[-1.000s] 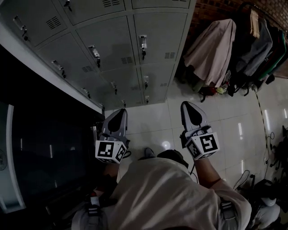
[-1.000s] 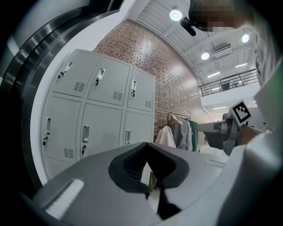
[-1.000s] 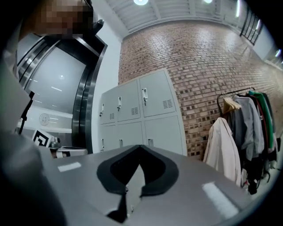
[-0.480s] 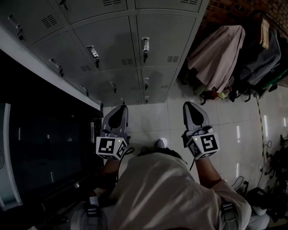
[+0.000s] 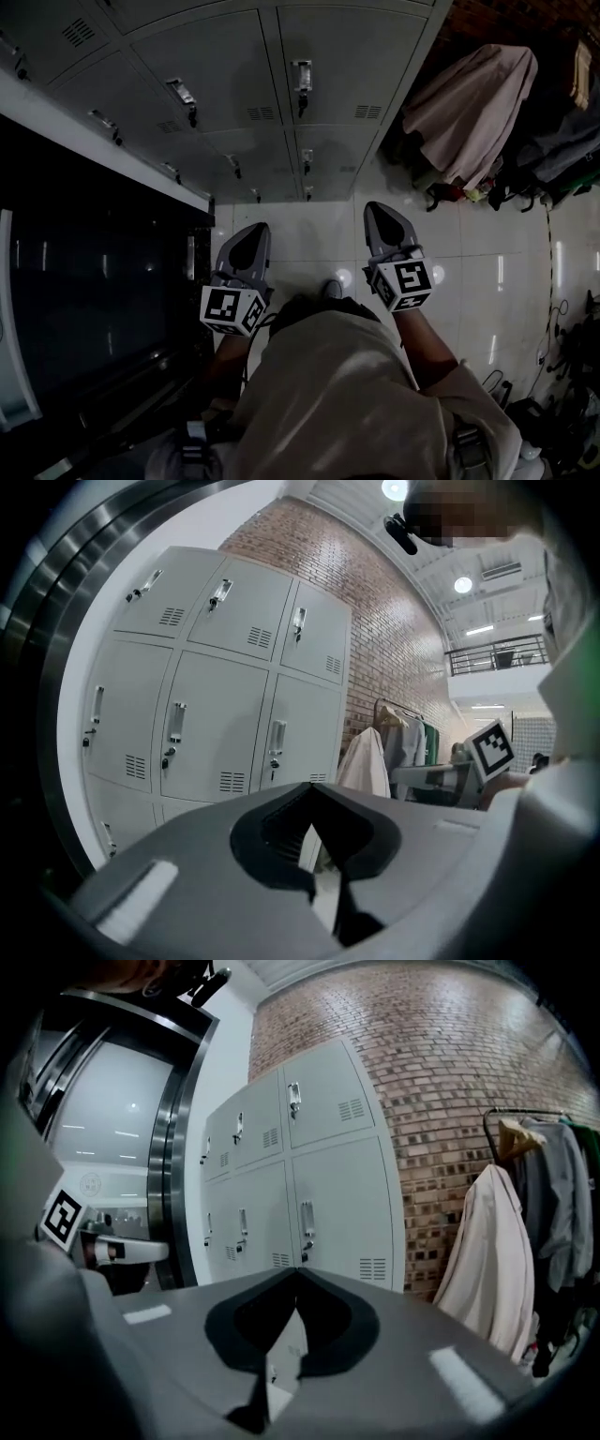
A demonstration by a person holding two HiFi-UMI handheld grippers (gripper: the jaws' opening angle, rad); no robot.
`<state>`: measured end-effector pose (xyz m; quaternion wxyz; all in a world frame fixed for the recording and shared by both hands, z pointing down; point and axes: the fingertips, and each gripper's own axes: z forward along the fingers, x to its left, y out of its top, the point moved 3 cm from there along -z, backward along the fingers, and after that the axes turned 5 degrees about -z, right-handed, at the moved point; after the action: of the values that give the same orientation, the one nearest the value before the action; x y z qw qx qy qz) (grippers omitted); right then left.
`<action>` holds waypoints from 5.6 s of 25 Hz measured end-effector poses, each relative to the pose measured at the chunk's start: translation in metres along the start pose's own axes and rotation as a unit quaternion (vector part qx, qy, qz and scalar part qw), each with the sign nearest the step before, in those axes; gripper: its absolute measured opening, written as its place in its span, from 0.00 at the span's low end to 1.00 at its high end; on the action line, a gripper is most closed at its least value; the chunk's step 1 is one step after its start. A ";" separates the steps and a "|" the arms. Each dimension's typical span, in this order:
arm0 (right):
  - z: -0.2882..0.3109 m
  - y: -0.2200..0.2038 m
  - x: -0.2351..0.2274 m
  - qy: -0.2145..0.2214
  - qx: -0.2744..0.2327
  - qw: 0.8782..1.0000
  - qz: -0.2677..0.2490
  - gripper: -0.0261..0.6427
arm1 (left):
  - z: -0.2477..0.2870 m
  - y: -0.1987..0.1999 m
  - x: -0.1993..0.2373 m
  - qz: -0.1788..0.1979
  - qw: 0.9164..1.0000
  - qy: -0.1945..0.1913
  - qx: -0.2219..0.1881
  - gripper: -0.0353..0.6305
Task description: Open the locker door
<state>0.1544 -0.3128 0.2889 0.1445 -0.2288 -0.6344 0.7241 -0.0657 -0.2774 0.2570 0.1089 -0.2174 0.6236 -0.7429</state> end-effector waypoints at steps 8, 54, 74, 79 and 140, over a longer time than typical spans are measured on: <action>0.098 -0.175 -0.004 0.015 0.068 0.998 -0.004 0.29 | -0.005 -0.087 0.029 -0.015 1.000 0.019 0.010 0.13; 0.333 -0.484 -0.025 -0.077 0.213 0.973 0.038 0.22 | -0.036 -0.378 0.124 -0.074 0.981 0.092 0.155 0.13; 0.169 -0.525 -0.026 -0.147 0.237 0.955 0.099 0.13 | -0.037 -0.341 0.111 -0.076 0.986 0.092 0.119 0.13; 0.124 -0.529 -0.044 -0.188 0.282 0.933 0.125 0.11 | -0.039 -0.286 0.100 -0.070 0.987 0.086 0.114 0.13; 0.058 -0.454 0.068 -0.149 -0.129 0.975 -0.103 0.04 | 0.030 -0.496 0.214 0.029 0.983 -0.158 -0.091 0.13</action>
<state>0.0295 -0.2583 0.7312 0.0918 -0.0686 -0.7573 0.6429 -0.1863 -0.2986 0.7836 0.2075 -0.3232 0.6696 -0.6357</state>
